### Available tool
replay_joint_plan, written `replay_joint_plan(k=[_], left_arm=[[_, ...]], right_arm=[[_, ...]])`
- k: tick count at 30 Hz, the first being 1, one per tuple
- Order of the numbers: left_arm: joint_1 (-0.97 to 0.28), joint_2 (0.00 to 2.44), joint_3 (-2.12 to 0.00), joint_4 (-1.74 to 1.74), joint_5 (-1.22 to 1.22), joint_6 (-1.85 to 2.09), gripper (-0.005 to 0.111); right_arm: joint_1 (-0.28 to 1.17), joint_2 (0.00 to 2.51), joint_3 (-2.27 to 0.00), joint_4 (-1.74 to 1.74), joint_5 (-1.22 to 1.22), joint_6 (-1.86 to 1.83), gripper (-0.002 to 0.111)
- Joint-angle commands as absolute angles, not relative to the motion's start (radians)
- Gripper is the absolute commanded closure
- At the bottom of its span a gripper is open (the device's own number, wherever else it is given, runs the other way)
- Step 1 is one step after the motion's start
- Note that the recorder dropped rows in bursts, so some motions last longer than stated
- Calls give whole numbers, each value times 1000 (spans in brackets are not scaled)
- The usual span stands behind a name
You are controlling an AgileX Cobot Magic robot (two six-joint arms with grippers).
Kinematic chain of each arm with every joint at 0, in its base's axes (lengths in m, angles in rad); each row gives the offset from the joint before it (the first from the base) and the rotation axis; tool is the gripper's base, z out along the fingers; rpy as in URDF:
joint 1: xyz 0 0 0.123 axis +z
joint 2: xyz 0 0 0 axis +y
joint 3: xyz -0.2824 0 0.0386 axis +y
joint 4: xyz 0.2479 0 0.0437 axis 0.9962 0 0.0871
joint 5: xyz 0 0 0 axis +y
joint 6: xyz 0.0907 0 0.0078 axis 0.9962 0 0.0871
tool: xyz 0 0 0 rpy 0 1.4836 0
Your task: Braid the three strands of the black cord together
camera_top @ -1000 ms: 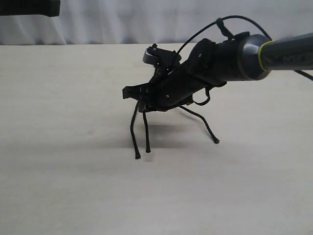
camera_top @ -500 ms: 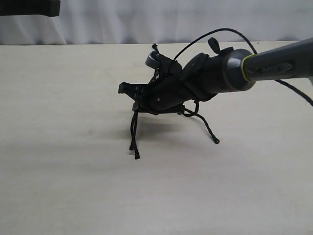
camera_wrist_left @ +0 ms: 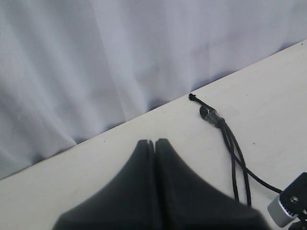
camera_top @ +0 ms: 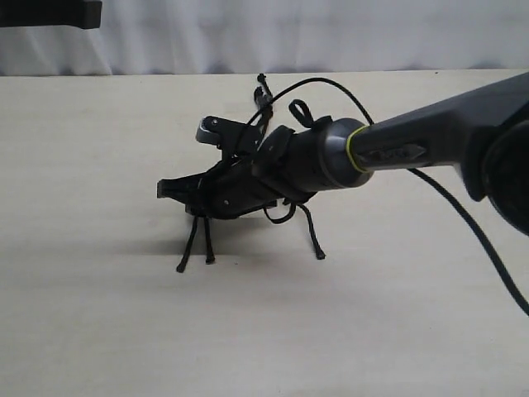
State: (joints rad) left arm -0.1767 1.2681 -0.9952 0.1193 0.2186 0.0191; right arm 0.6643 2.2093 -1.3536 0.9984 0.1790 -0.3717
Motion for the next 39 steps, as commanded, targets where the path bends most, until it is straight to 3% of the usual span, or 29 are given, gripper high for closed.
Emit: replay_joint_plan(k=[1, 7, 11, 33, 39], left_arm=[[-176, 1265, -991, 110, 214, 10, 107], [-176, 1265, -991, 110, 214, 10, 107], [-176, 1265, -991, 110, 215, 10, 107], [-176, 1265, -991, 110, 219, 10, 107], [-176, 1265, -991, 110, 219, 10, 107]], right_arm=[[665, 2209, -1362, 974, 208, -417, 63], [665, 2209, -1415, 933, 335, -505, 43], [663, 2207, -1475, 792, 456, -505, 36], [665, 2266, -1531, 671, 640, -475, 36], [643, 2227, -1533, 450, 754, -366, 36]])
